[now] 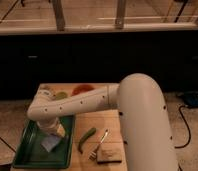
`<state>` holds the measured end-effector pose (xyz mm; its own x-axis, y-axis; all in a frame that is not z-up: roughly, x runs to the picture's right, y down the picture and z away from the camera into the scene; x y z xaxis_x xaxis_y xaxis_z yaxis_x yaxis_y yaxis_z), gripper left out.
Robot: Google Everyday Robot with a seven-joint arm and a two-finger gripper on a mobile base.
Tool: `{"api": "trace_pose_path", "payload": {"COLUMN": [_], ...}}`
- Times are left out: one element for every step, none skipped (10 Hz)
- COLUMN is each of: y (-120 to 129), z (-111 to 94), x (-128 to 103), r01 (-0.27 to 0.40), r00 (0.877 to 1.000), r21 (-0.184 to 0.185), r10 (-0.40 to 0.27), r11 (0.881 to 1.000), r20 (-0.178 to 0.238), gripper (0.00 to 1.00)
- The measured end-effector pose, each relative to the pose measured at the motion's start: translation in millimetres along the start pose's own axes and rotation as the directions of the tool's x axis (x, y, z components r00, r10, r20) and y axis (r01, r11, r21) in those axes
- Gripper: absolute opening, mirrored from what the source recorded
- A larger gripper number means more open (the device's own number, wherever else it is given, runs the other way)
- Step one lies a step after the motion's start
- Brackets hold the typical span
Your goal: Wipe tray with sponge
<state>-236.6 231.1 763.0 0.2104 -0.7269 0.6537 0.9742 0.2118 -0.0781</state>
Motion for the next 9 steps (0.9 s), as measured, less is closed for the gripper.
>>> {"api": "trace_pose_path", "payload": {"y": [0, -1, -3, -14, -23, -43, -56, -65, -68], "z": [-1, -3, -4, -4, -3, 0, 3, 4, 6], "x": [6, 13, 24, 27, 27, 22, 16, 5, -12], "r01": [-0.012, -0.015, -0.014, 0.000, 0.016, 0.064, 0.109, 0.154, 0.195], "r00": [1.000, 1.000, 1.000, 1.000, 1.000, 0.998, 0.994, 0.988, 0.980], "r21": [0.001, 0.002, -0.002, 0.005, 0.008, 0.011, 0.013, 0.017, 0.018], "r10": [0.012, 0.015, 0.014, 0.000, -0.016, -0.064, -0.109, -0.155, -0.195], "r11": [1.000, 1.000, 1.000, 1.000, 1.000, 0.998, 0.994, 0.988, 0.981], "r20": [-0.006, -0.012, -0.023, -0.021, -0.018, -0.006, 0.007, 0.022, 0.039], "gripper": [0.04, 0.04, 0.04, 0.04, 0.04, 0.04, 0.04, 0.04, 0.04]}}
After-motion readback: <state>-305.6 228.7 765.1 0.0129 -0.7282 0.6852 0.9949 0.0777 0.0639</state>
